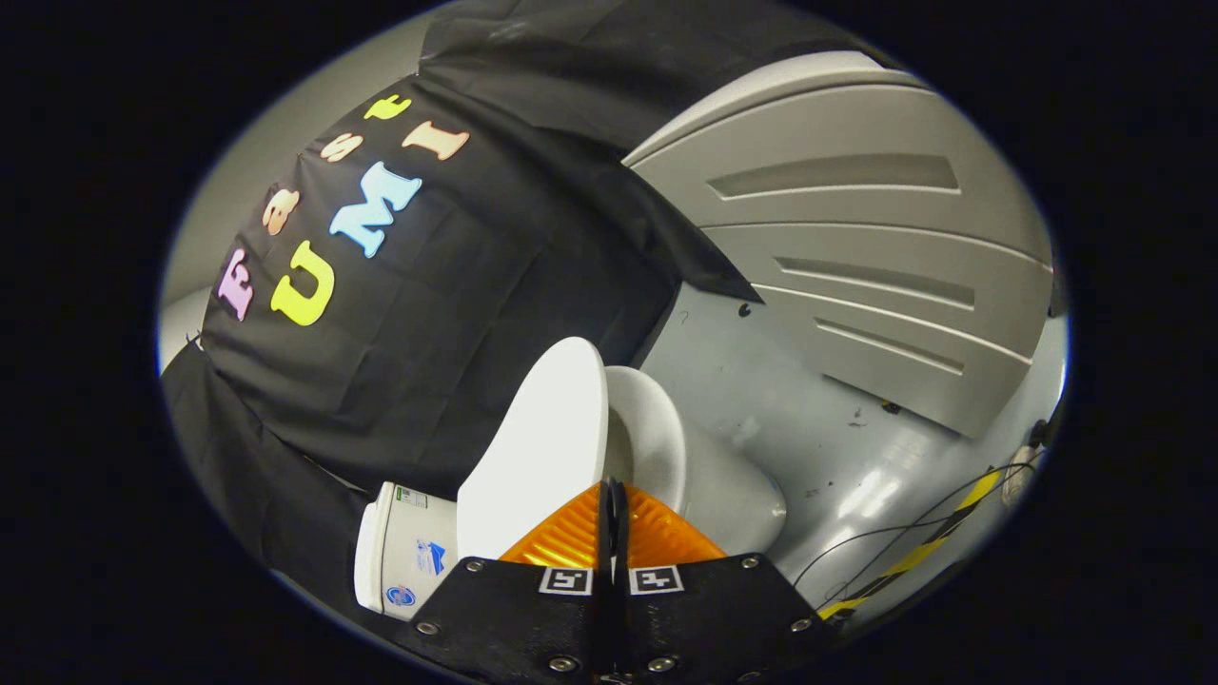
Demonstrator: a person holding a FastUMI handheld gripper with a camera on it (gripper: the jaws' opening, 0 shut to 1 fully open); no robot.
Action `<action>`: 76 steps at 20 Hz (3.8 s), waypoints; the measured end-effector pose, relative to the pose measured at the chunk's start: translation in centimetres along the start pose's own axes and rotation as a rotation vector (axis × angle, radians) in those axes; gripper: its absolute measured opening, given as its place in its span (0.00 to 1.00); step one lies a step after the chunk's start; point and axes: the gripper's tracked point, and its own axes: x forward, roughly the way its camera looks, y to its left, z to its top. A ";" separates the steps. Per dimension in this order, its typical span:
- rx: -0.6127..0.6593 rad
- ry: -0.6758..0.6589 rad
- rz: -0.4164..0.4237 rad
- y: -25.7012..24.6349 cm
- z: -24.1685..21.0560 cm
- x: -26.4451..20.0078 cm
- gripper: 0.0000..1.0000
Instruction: Open the toilet lid.
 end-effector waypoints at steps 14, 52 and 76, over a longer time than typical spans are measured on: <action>-0.244 -0.118 0.013 12.4 3.5 -5.3 0.00; -0.860 -0.367 0.106 39.7 -5.4 -11.1 0.00; -1.030 -0.285 0.332 50.9 -18.4 -11.5 0.00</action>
